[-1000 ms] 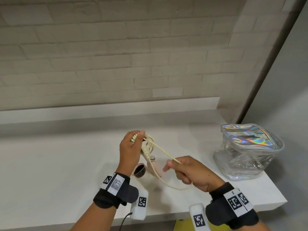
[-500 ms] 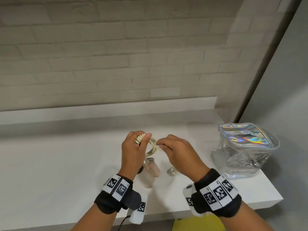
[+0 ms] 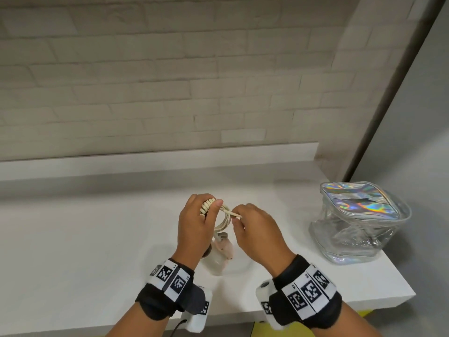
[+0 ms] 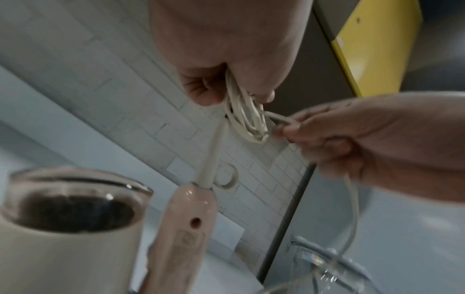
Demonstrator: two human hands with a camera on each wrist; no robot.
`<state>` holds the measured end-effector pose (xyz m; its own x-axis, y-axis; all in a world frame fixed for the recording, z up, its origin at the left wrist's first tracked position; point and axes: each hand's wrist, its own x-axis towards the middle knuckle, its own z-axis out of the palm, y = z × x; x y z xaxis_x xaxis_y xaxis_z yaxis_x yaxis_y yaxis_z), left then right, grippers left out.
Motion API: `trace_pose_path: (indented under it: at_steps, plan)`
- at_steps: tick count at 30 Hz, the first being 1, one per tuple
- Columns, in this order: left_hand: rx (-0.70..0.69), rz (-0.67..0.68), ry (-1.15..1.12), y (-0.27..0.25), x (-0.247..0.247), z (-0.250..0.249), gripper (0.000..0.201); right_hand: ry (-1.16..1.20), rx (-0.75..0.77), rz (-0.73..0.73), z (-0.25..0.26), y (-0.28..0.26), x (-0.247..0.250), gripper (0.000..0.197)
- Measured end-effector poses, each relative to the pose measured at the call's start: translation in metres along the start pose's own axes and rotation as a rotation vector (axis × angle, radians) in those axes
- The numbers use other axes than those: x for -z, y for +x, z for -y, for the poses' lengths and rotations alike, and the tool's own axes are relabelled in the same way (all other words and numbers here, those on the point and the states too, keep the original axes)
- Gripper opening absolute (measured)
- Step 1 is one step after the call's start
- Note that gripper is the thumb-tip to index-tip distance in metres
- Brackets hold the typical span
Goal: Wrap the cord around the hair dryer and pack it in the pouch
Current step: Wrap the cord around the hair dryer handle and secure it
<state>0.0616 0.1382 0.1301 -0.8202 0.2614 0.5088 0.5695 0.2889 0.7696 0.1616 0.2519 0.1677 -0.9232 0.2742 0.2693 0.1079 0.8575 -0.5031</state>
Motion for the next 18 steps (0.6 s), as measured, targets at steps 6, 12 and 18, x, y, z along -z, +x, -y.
trace_pose_path:
  at_steps: [6, 12, 18]
  plan:
    - [-0.099, 0.216, -0.003, 0.001, 0.003, -0.004, 0.014, -0.209, 0.251, -0.15, -0.002, 0.013, 0.021, 0.015]
    - [-0.066, 0.405, 0.028, 0.002, 0.013, -0.006, 0.032, -0.171, 0.216, -0.099, -0.005, 0.028, 0.031, 0.013]
    - [-0.078, 0.443, 0.054, 0.005, 0.009, -0.017, 0.027, 0.075, 0.072, -0.014, -0.006, 0.043, 0.034, 0.016]
